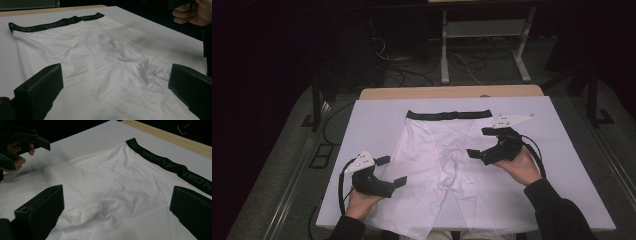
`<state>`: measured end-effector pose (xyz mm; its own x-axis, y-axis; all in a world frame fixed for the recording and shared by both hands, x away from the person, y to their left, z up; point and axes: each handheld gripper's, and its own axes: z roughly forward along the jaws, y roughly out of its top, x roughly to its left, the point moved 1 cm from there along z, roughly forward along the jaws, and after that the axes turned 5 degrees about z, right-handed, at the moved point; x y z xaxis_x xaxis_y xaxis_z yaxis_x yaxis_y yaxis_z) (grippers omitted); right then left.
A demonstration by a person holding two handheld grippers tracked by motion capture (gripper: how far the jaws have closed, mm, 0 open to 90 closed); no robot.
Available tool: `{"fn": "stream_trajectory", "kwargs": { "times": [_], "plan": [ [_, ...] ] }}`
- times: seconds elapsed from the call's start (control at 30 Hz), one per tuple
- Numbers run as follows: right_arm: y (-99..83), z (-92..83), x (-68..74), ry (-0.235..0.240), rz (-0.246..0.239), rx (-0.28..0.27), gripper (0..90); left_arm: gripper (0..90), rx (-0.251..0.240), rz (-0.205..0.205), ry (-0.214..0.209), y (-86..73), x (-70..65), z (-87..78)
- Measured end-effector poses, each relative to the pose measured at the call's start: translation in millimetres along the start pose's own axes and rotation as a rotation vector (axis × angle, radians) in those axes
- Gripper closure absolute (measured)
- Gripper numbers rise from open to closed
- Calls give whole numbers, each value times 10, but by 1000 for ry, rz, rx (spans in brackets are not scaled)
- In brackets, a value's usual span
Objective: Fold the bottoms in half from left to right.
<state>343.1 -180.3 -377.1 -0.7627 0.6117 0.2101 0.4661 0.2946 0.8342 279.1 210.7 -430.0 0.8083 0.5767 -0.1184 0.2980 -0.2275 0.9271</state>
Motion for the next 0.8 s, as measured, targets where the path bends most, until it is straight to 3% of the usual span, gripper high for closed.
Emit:
{"fn": "stream_trajectory", "kwargs": {
  "times": [0.8],
  "plan": [
    [219, 289, -94, 11, 12, 33, 0, 0, -1, -1, -1, 0, 2, 2]
  ]
}}
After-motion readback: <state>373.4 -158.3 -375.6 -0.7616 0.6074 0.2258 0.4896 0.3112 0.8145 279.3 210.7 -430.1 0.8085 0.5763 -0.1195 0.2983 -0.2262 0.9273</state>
